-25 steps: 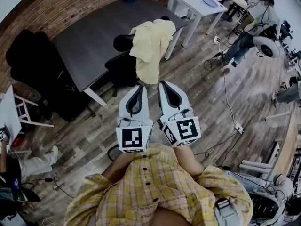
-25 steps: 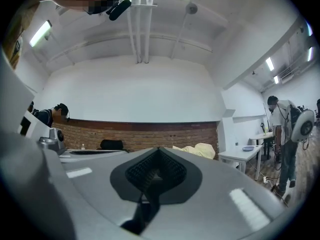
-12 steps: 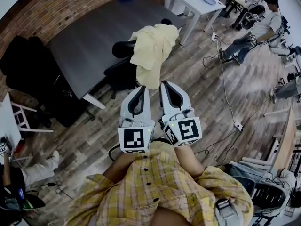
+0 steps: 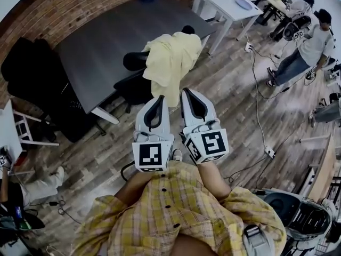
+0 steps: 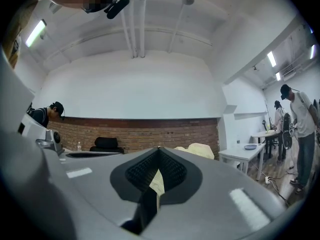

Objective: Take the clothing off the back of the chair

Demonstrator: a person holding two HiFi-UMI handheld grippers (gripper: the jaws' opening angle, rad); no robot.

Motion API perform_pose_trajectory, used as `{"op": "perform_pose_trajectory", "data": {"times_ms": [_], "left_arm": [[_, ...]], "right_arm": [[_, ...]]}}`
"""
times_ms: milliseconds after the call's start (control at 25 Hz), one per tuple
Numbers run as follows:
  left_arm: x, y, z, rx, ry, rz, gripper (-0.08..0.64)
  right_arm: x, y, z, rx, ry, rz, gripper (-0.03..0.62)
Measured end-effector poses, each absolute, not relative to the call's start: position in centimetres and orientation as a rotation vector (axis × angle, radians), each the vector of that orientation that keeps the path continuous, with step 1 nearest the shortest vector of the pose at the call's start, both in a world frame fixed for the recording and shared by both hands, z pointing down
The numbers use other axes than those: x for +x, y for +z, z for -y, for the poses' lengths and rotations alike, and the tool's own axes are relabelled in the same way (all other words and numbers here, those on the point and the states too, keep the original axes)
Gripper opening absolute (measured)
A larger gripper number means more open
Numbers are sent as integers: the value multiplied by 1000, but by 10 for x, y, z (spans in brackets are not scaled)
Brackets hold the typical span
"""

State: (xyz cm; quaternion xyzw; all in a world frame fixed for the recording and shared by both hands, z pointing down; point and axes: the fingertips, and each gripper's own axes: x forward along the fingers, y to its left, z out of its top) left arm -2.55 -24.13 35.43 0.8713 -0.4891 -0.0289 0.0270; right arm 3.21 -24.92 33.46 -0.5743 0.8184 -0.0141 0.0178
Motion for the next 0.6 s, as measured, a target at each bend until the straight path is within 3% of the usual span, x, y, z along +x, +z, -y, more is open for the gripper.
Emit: {"op": "perform_pose_trajectory", "data": {"times_ms": [600], "left_arm": [[-9,364,263,2659,-49,1602,0]], "right_arm": [[48,334,300,-1689,-61,-2607,9]]}}
